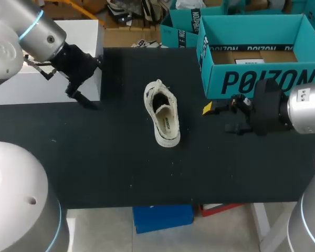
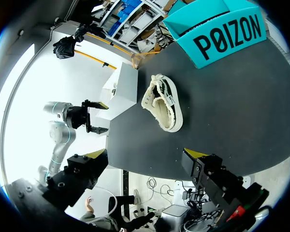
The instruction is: Take the shoe out of the shoebox, open the shoe tongue, remove and reinsert the insole, then place the shoe into the shoebox
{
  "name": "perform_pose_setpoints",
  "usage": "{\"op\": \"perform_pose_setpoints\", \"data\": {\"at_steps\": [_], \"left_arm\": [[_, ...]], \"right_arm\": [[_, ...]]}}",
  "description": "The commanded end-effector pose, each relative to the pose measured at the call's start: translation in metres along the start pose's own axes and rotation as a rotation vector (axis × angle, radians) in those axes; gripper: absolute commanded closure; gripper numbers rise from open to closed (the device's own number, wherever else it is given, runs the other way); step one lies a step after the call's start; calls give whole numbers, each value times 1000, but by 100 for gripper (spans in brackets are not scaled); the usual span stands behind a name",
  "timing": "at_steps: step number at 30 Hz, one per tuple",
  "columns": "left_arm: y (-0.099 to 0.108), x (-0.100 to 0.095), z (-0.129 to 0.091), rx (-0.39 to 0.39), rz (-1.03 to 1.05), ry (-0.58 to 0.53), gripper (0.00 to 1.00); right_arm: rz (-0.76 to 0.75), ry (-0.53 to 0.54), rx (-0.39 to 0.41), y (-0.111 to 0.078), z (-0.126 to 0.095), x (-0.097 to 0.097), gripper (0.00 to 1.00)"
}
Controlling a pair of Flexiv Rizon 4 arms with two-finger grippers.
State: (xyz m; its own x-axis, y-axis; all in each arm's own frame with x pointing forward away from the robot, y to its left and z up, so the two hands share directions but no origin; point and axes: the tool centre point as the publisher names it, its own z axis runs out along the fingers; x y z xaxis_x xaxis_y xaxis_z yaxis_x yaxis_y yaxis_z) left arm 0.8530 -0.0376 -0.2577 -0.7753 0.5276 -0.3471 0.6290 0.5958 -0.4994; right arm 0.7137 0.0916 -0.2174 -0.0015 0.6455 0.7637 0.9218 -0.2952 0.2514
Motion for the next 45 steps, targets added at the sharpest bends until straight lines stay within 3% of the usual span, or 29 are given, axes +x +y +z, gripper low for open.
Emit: {"op": "perform_pose_setpoints", "data": {"at_steps": [1,12,16,23,29,37,45], "left_arm": [[-6,5,-18,-57,3,-2,0],[-6,5,-18,-57,3,-2,0],[2,-11,8,-120,-230,58,0],[17,-16,1,-151,-475,46,0],[22,-8,-7,-128,-589,-51,0],[24,8,-13,-37,-660,-215,0],[27,18,-13,18,-669,-237,0]], "right_arm": [[0,-1,-1,0,1,1,0],[0,-1,-1,0,1,1,0],[0,-1,-1,0,1,1,0],[0,-1,-1,0,1,1,0],[0,-1,-1,0,1,1,0],[0,-1,-1,0,1,1,0],[0,-1,-1,0,1,1,0]]}}
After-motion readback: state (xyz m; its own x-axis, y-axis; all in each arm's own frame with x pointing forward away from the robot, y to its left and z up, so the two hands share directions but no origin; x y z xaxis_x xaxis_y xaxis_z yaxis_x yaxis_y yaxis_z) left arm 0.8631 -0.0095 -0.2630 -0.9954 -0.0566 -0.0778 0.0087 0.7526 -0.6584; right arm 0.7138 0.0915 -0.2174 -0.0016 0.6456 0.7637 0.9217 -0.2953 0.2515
